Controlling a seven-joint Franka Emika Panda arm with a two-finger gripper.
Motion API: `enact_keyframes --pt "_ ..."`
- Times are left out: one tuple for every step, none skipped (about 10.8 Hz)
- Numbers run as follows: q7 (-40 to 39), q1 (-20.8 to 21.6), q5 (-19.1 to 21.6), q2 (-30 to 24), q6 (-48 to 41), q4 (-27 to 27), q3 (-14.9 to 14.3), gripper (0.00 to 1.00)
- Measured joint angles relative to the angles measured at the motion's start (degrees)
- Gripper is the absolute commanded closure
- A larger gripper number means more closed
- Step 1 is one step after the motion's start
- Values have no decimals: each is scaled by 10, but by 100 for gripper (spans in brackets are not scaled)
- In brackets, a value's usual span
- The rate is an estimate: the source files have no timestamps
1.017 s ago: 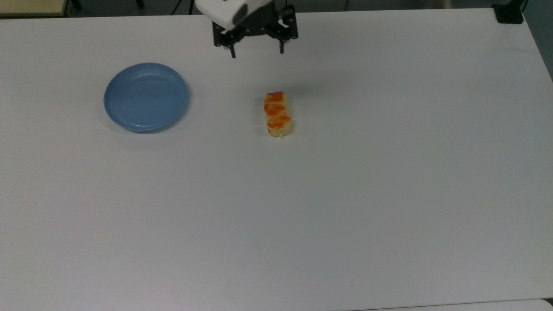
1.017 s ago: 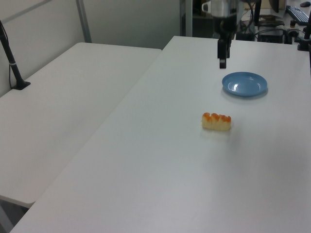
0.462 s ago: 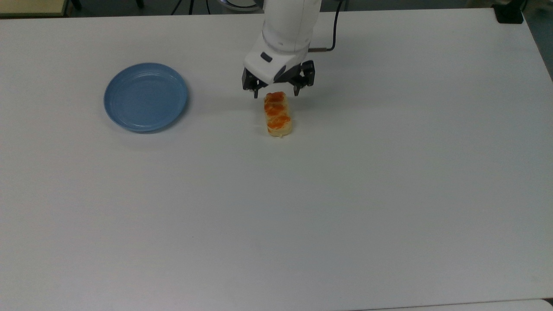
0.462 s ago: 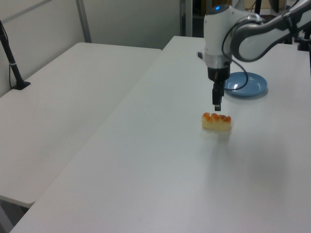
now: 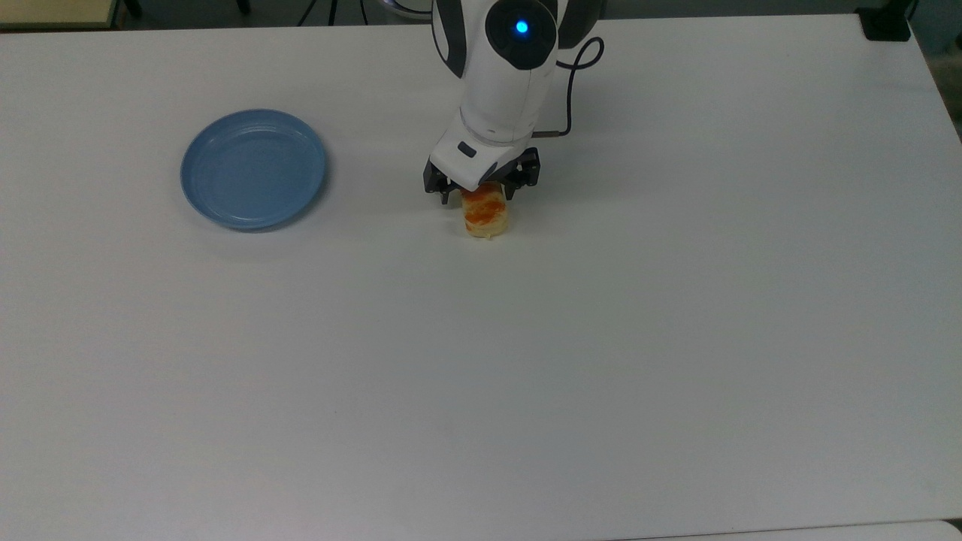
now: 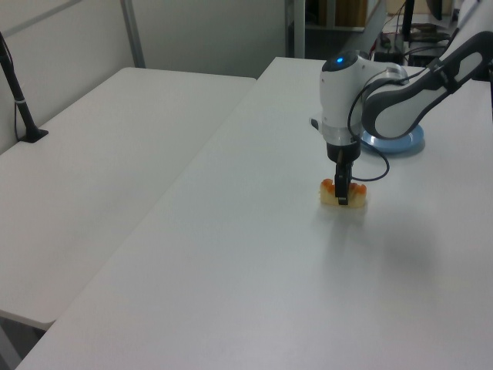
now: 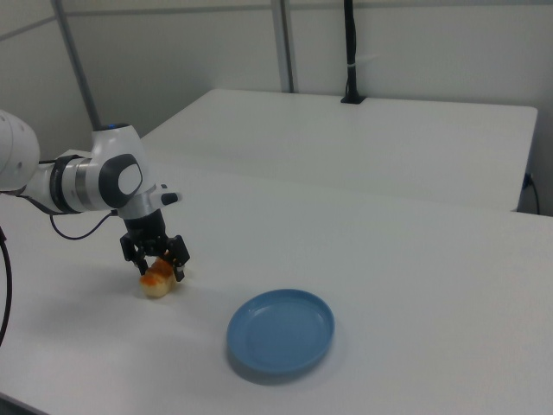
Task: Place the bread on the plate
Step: 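Close the gripper on the bread roll and lift it, then carry the bread roll over the blue plate and lower it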
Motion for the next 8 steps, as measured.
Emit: enact_keyframes --pt "20 6 0 3 2 0 0 79" --pt "33 10 0 2 2 2 0 89" --pt "36 10 0 -1 2 7 0 89" --pt "37 6 0 -7 2 15 0 89" --pt "38 1 0 -20 -1 26 -2 89" --pt "38 -6 0 -41 -38 45 -4 89" --pt "22 -12 4 -64 -113 78 -6 88" --pt "-14 -17 28 -86 -203 124 -13 88"
